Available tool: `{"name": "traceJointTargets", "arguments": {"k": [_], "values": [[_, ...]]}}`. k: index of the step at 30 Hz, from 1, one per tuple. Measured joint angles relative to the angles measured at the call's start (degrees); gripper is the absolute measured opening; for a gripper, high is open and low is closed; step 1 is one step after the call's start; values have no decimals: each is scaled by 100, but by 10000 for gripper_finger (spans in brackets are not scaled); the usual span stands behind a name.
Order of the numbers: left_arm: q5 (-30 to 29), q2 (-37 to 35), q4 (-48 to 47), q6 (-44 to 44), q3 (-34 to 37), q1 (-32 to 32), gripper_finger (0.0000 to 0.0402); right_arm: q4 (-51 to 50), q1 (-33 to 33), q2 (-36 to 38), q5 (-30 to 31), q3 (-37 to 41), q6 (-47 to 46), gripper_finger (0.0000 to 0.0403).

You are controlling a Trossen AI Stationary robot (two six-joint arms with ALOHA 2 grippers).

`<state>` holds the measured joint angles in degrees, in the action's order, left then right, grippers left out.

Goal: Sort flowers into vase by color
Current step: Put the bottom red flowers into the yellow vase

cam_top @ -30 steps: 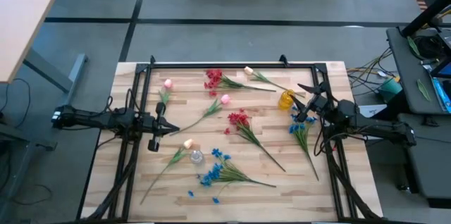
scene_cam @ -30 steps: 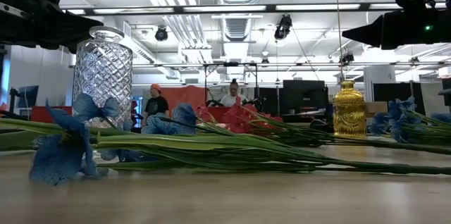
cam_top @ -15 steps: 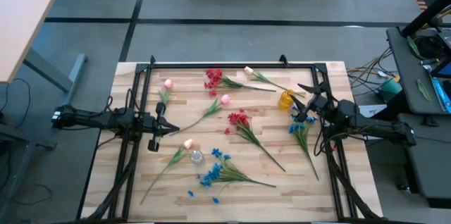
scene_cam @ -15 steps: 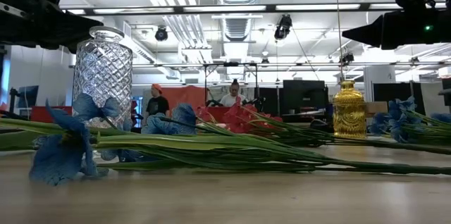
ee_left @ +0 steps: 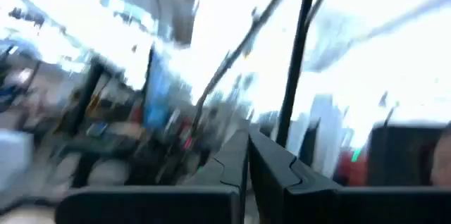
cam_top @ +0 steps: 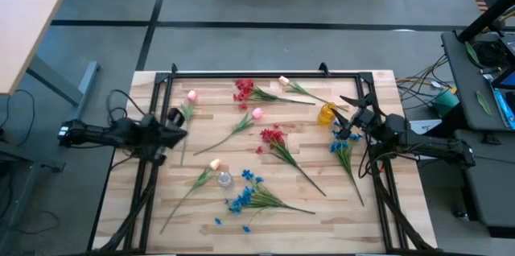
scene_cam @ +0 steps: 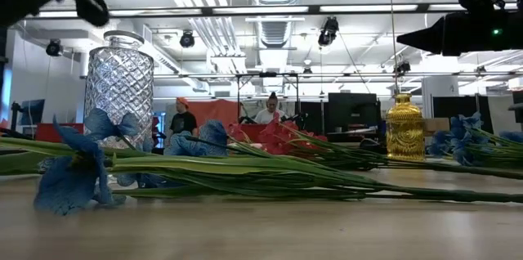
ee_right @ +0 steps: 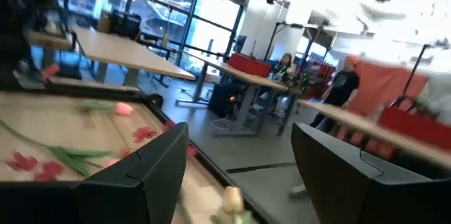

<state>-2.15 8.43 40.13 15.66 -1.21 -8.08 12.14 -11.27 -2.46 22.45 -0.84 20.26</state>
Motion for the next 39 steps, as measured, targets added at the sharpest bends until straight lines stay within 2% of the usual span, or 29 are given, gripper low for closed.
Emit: {"name": "traceJointTargets", "arguments": {"k": [4, 8, 9, 17, 23, 27, 32, 35, 37, 39], "values": [[0, -43, 808, -108, -14, 0, 0, -26, 2, -25, -39, 0, -2040, 244], [2, -48, 836, -163, -96, -2, 0, 15, 0, -32, -232, 0, -4951, 244], [2, -44, 838, -164, -106, 0, 0, 33, 0, -50, -404, 0, -5226, 244], [-15, 101, 824, 77, -156, -2, 0, 38, 143, -72, -2009, -53, -5557, 244], [-40, 767, 783, 305, -122, -2, 0, 44, 631, -86, -2890, -388, -5380, 244], [-150, 1371, 769, 312, -170, -2, 0, 21, 1114, -222, -3111, -836, -5071, 244], [-326, 1944, 688, 400, -399, 2, 0, -206, 1565, -723, -3056, -1386, -4564, 244], [-990, 2161, -140, 416, -776, 2, 0, -245, 1655, -1156, -2975, -1607, -4218, 244], [-1414, 2302, -1301, 436, -1168, 7, 0, -275, 1655, -1444, -2939, -1740, -3966, 244], [-1740, 2454, -2745, 589, -1638, 7, 0, -385, 1652, -1733, -2750, -1888, -4194, 244]]}}
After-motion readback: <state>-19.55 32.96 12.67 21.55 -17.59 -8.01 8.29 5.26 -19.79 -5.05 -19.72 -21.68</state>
